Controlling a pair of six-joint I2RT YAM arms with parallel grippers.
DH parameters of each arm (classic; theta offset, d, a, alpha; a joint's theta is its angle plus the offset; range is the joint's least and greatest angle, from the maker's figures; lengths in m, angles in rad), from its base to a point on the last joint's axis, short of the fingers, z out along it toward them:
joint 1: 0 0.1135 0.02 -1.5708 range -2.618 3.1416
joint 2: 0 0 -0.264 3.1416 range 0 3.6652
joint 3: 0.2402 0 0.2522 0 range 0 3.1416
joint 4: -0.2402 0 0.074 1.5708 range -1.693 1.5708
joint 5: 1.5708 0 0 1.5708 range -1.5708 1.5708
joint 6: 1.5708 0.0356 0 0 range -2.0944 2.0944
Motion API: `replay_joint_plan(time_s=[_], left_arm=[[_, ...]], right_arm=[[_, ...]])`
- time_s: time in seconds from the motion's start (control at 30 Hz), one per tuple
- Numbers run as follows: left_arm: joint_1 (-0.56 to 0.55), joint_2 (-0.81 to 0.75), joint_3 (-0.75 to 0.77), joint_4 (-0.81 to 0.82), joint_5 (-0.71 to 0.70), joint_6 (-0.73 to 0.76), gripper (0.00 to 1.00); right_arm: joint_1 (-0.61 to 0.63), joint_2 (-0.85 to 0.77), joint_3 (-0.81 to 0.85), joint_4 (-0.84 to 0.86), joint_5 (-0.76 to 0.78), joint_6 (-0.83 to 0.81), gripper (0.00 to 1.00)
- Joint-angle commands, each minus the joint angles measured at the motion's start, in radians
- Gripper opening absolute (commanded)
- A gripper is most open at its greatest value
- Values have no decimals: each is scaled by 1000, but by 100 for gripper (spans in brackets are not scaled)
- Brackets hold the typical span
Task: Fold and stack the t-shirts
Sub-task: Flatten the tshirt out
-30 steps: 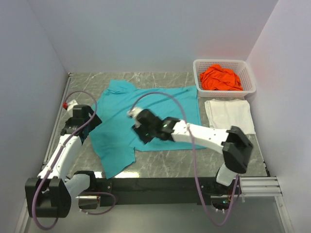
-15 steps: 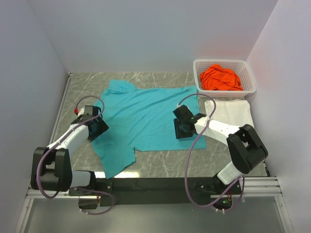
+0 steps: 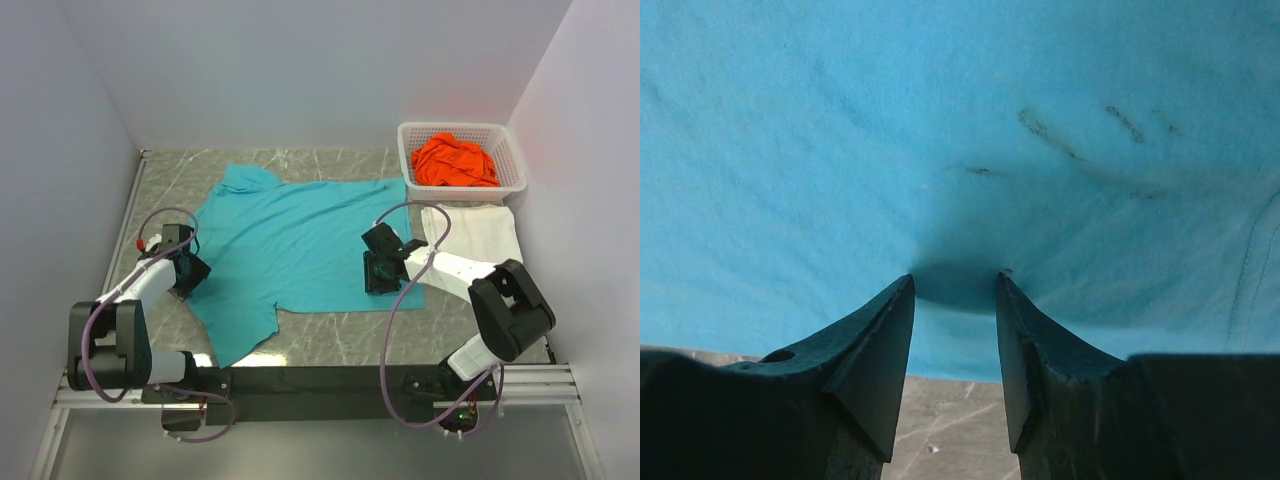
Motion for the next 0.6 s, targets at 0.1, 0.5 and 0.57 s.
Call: replay_joint_plan(time_s=[0.1,0.5,0.57], left_arm=[[27,-66,-99,-95,23,-65,61],[27,-362,-45,-239,-39,-123,73],[24,-372,-67,-233,-44,-146,73]], right_arm=[[-8,-64,-90,-77,-9,49,46],[-89,-416,-66,-133,121,89,61],[-132,-446,-80,-133,87,94,63]])
